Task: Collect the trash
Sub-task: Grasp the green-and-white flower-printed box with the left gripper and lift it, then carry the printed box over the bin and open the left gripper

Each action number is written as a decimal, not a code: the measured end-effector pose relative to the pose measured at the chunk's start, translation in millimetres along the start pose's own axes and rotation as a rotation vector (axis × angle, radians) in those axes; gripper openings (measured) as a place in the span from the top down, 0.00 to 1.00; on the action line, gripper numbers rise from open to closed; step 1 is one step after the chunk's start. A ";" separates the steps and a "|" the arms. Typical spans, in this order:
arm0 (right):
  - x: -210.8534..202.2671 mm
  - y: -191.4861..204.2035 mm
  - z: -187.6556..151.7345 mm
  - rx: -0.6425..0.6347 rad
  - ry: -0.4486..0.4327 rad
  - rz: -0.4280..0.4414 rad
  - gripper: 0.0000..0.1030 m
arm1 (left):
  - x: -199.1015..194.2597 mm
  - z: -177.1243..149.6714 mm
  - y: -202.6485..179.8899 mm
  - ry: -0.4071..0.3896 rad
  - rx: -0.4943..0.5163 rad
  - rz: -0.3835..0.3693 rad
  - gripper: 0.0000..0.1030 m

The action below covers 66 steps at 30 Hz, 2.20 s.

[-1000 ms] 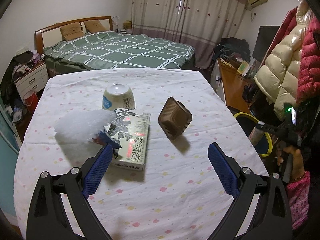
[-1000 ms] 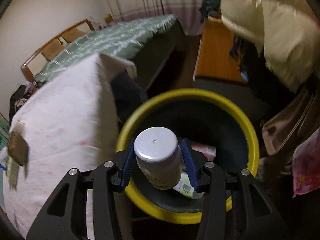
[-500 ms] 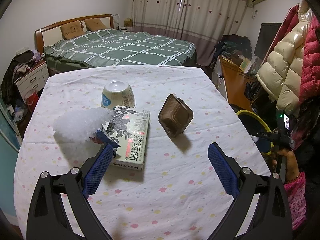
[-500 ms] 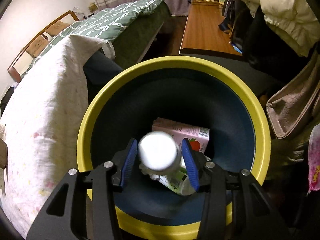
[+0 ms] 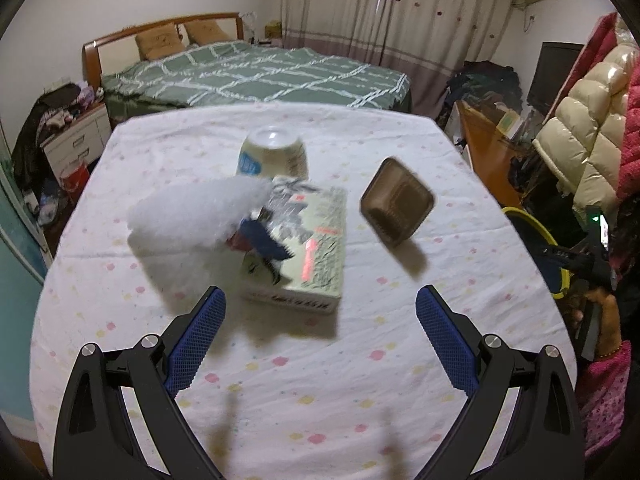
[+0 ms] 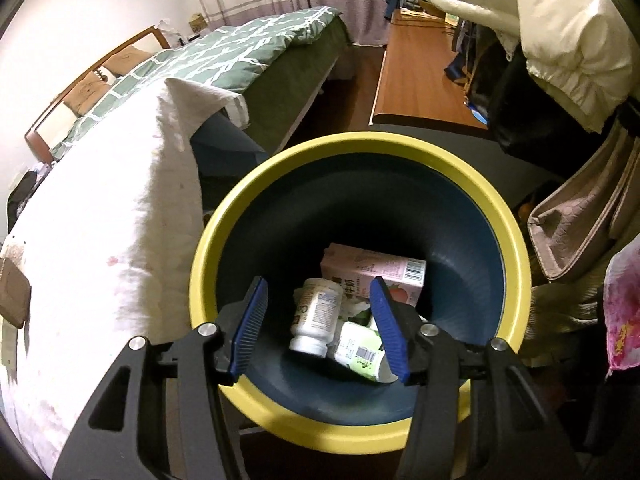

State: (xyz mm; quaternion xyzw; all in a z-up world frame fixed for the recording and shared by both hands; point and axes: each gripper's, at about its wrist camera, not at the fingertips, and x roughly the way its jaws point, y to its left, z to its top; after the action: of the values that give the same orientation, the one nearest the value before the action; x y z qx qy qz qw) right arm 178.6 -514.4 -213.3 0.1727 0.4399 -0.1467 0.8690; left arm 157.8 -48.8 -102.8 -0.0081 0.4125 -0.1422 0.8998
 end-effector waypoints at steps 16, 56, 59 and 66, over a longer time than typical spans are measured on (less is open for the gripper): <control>0.1 10.3 0.7 -0.024 0.000 0.025 0.51 | 67.7 6.4 10.6 0.087 0.020 0.033 0.08; -47.5 29.3 -11.8 -0.057 -0.072 0.076 0.51 | -46.9 -3.0 -39.8 -0.108 0.240 0.011 0.30; -54.0 27.1 -14.8 -0.055 -0.081 0.080 0.51 | -54.4 -5.1 -45.6 -0.115 0.247 -0.006 0.30; -65.5 18.1 -22.2 -0.042 -0.101 0.082 0.51 | -68.8 -1.5 -65.7 -0.146 0.284 -0.047 0.30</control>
State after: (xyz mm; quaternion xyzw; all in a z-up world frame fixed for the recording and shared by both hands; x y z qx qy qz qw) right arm 132.7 -481.9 -169.1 0.1649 0.3909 -0.1101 0.8988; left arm 97.6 -93.6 -44.2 0.0992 0.3214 -0.2193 0.9158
